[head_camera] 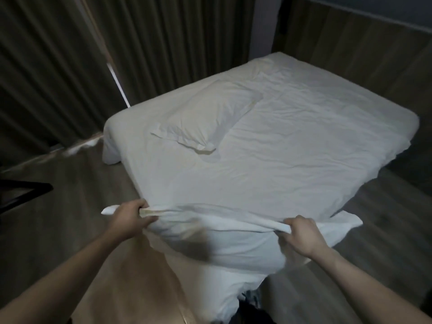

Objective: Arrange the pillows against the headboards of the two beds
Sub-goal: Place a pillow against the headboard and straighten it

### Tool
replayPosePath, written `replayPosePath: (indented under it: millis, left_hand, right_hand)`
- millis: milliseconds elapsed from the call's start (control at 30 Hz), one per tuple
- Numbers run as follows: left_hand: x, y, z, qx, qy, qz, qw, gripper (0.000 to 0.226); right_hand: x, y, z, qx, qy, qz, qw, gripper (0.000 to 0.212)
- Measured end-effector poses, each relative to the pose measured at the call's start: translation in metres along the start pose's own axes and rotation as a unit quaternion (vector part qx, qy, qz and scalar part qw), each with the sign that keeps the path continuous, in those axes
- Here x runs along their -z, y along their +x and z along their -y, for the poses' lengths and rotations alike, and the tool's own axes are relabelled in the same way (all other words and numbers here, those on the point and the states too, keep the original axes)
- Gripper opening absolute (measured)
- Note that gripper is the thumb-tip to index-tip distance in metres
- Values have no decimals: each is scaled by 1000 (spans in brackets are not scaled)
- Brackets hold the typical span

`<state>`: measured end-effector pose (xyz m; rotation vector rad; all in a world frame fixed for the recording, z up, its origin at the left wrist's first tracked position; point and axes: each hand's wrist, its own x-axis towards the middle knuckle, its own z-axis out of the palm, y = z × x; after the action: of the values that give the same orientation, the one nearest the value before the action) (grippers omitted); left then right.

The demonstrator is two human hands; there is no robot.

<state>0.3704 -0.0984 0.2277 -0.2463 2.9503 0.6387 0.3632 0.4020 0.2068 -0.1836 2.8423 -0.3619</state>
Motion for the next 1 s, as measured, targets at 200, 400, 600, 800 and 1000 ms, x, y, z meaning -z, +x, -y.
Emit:
replayPosePath:
  millis: [200, 400, 600, 800, 1000]
  left_hand:
    - [31, -10, -36, 0, -49, -47, 998, 34]
    - [37, 20, -152, -43, -50, -107, 992, 22]
    - [8, 51, -292, -69, -62, -103, 990, 33]
    - [-31, 67, -406, -28, -88, -97, 991, 32]
    - [-49, 106, -480, -9, -94, -90, 991, 35]
  right_hand:
    - [25, -35, -7, -45, 145, -35, 988, 43]
    - [86, -30, -73, -96, 216, -130, 963, 48]
    - [147, -37, -200, -111, 226, -162, 954, 46]
    - [188, -28, -301, -114, 220, -145, 958, 39]
    - [232, 12, -373, -131, 223, -166, 952, 43]
